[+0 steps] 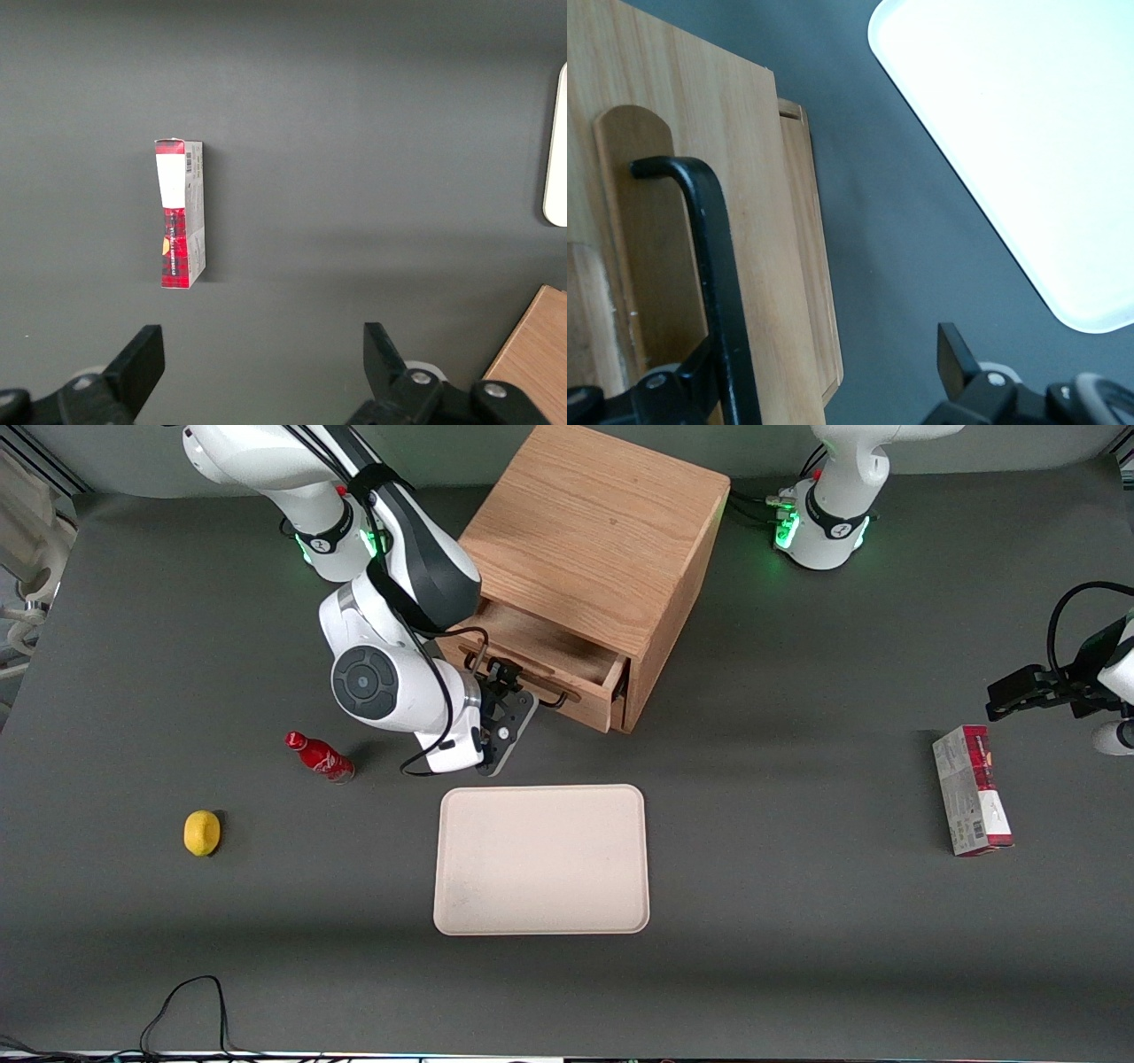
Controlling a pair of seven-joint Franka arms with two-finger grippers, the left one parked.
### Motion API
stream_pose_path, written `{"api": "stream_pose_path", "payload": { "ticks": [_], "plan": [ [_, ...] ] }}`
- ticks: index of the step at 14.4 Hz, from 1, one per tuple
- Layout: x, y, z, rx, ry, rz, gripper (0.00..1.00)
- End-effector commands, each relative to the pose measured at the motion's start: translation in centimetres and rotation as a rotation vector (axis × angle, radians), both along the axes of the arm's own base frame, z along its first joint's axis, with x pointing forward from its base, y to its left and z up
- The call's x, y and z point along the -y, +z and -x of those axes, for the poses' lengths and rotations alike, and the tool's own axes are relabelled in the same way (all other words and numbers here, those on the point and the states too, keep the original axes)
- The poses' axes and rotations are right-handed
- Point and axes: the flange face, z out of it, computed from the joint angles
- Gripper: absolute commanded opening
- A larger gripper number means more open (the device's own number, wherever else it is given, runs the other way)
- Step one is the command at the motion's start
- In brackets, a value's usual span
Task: Open upper drawer
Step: 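Pull the handle outward from the cabinet with the right gripper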
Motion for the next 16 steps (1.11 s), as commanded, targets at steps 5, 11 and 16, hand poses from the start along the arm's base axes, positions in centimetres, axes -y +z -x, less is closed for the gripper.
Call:
{"api": "stream_pose_path", "payload": {
  "ticks": [5, 11, 16],
  "plan": [
    [2.0, 0.5, -1.9, 0.041, -0.001, -0.010, 1.00],
    [2.3, -0.3, -2.6, 0.060, -0.004, -0.016, 1.00],
    [2.2, -0.3, -3.2, 0.070, -0.004, -0.015, 1.00]
  ]
}}
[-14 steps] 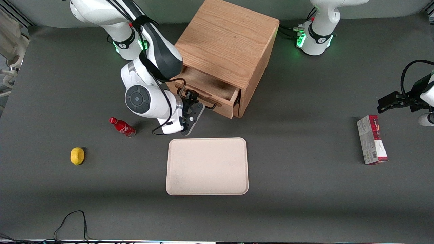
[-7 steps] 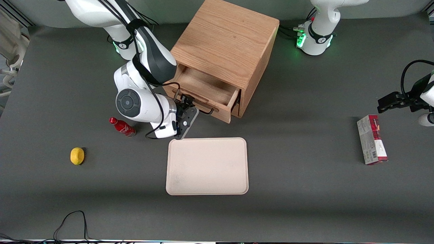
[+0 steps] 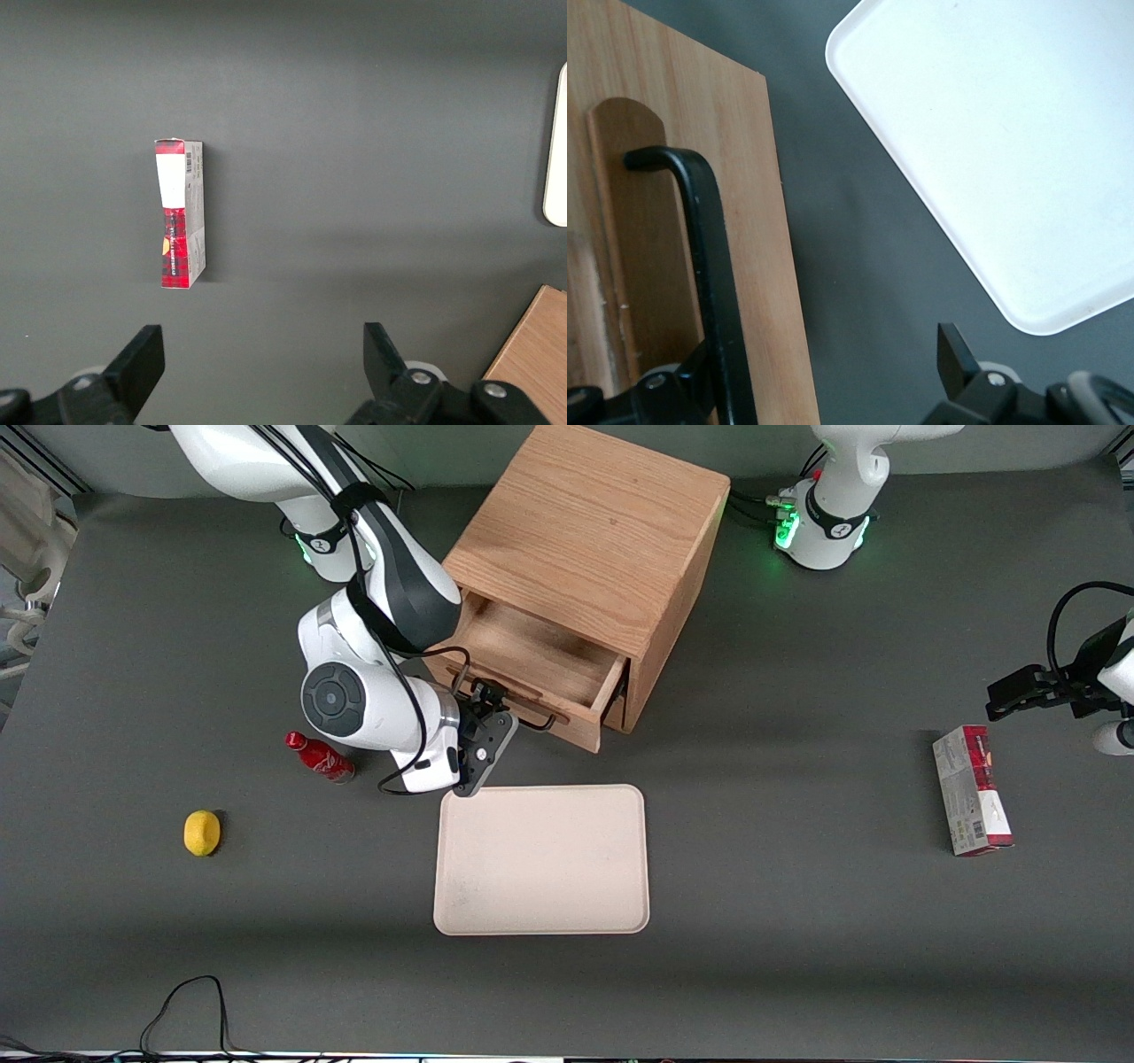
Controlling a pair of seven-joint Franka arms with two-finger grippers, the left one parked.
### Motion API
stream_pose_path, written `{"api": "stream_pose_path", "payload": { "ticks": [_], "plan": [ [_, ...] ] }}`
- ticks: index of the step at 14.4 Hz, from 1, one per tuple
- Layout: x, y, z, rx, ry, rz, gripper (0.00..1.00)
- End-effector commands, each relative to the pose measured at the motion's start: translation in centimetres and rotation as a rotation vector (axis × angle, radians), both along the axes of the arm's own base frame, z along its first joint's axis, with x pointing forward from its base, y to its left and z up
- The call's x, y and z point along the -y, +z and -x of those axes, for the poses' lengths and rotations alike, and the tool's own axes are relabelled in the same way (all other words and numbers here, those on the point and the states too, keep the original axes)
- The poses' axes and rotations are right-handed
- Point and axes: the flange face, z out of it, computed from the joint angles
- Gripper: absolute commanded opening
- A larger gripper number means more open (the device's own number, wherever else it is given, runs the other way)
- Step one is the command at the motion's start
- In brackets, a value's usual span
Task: Open upper drawer
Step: 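Pull the handle outward from the cabinet with the right gripper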
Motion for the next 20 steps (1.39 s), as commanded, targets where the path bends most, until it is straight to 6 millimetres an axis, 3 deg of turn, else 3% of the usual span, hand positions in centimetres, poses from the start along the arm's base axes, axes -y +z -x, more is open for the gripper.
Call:
{"api": "stream_pose_path", "payload": {
  "ticks": [1, 8, 18, 20],
  "plan": [
    [0.0, -0.1, -1.0, 0.024, 0.021, 0.001, 1.00],
    [1.3, 1.3, -2.8, 0.055, -0.003, -0.014, 1.00],
    [1.8, 0.8, -4.0, 0.068, 0.007, -0.022, 1.00],
    [2.8, 0.8, -4.6, 0.069, -0.006, -0.022, 1.00]
  ]
}}
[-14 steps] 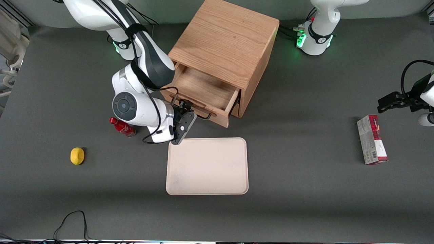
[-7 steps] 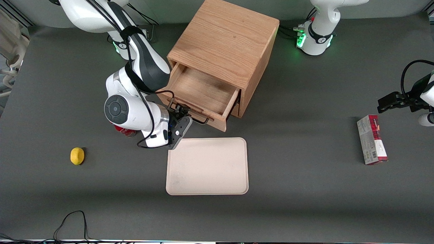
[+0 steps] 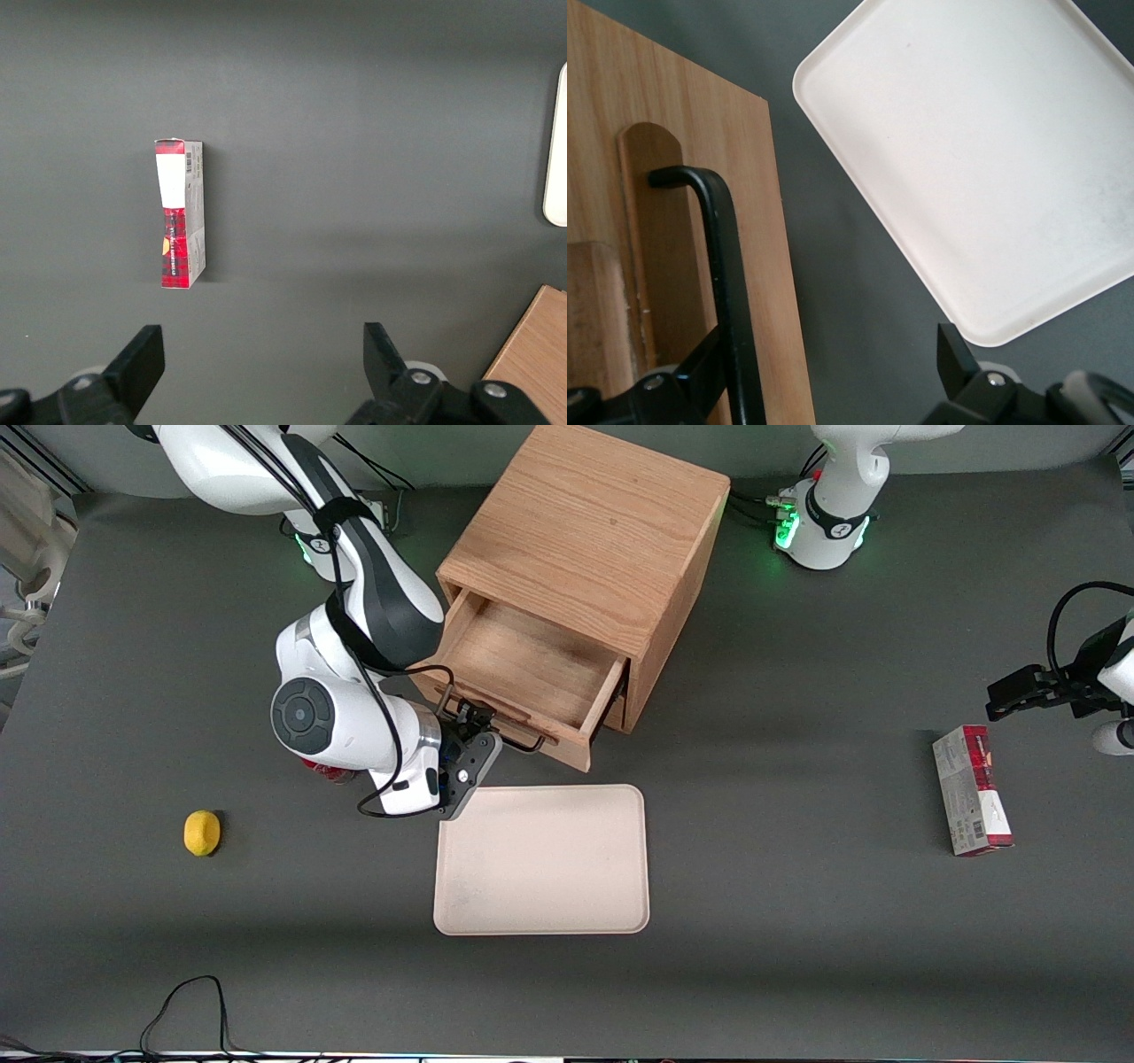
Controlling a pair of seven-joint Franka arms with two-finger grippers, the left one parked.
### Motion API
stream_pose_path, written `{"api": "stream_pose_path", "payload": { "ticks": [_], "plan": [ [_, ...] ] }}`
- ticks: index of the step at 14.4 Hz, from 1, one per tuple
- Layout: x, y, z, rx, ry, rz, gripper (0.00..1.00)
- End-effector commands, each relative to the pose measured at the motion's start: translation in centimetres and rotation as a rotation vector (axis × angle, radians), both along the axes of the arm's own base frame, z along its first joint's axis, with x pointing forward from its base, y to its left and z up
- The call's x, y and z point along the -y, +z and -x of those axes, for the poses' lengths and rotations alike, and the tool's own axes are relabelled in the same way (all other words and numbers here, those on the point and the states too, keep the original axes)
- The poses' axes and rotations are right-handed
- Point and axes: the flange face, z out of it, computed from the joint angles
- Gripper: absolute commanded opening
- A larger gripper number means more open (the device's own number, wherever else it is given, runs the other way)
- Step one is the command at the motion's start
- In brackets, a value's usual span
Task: Open upper drawer
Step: 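Pull the handle outward from the cabinet with the right gripper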
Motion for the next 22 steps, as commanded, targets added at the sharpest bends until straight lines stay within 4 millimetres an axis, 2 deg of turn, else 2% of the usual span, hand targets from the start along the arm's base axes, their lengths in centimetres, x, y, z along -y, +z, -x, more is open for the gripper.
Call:
{"api": "stream_pose_path", "payload": {
  "ticks": [1, 3, 11, 15, 22],
  "plan": [
    [0.8, 0.3, -1.6, 0.026, 0.013, -0.005, 1.00],
    [1.5, 0.3, -2.2, 0.029, 0.003, -0.006, 1.00],
    [2.0, 0.1, -3.6, 0.041, -0.015, -0.010, 1.00],
    [2.9, -0.5, -4.3, 0.039, -0.026, -0.008, 1.00],
    [4.5, -0.3, -5.6, 0.054, -0.040, -0.016, 1.00]
  ]
}}
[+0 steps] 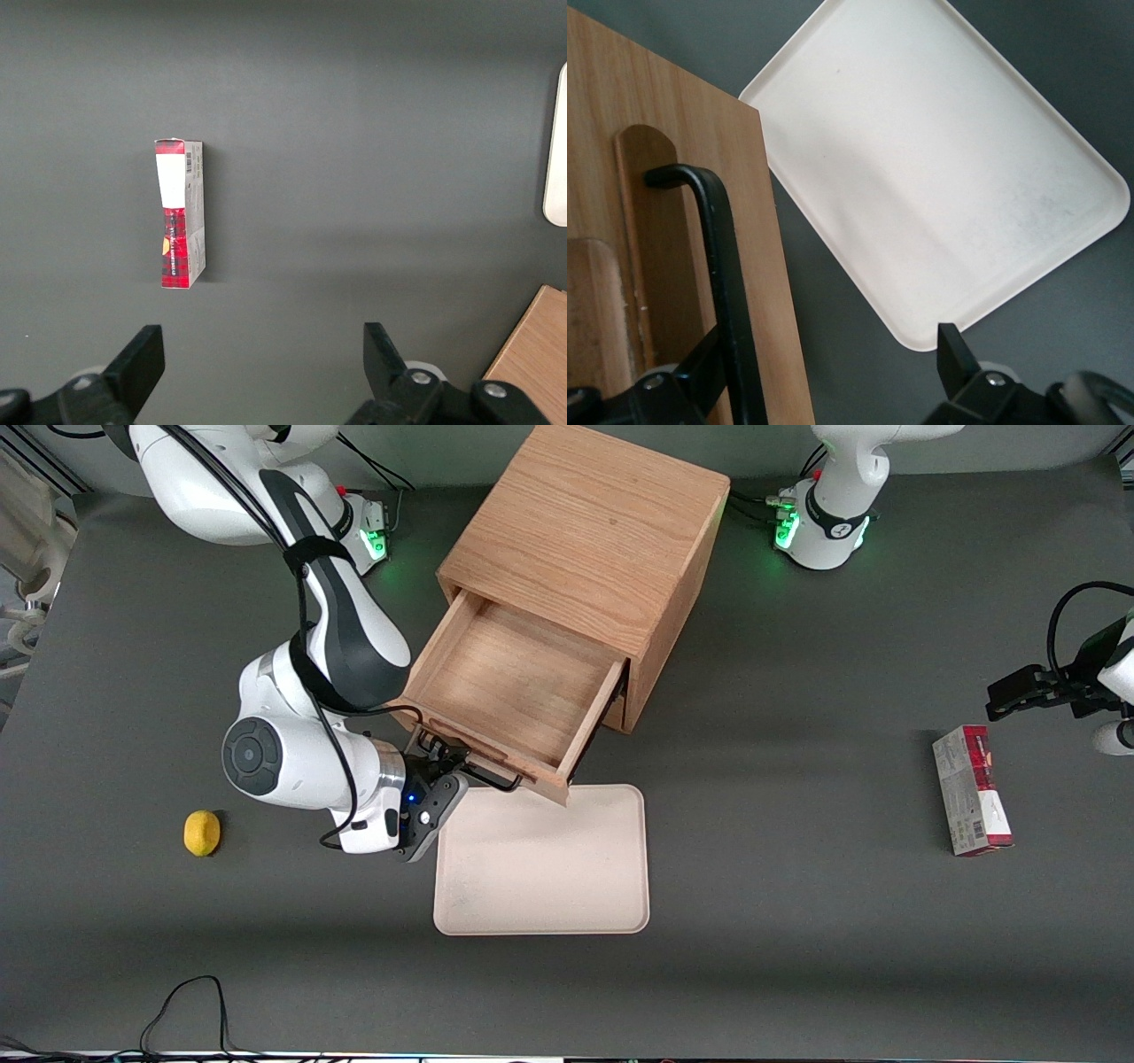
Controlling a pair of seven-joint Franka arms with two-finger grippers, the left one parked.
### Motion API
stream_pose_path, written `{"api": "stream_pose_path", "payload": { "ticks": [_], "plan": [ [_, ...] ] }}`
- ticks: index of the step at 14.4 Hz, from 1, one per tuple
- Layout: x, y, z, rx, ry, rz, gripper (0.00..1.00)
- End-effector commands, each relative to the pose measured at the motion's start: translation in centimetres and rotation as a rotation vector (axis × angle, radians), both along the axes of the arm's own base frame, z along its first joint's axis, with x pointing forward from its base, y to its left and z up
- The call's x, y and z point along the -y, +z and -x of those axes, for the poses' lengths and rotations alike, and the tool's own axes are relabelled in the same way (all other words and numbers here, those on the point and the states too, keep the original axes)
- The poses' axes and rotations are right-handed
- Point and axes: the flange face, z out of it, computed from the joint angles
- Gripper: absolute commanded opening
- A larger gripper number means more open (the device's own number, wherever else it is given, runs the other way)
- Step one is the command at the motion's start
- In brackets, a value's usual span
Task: Open upper drawer
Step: 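Pull the handle outward from the cabinet with the right gripper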
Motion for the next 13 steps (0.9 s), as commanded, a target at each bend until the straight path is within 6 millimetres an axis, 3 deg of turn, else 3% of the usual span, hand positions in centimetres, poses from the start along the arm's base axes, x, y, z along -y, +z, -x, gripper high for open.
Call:
{"api": "stream_pose_path", "payload": {
  "ticks": [1, 13],
  "plan": [
    [0.7, -0.2, -1.1, 0.016, 0.019, 0.000, 1.00],
    [2.1, 0.9, -2.7, 0.050, 0.002, -0.012, 1.00]
  ]
}}
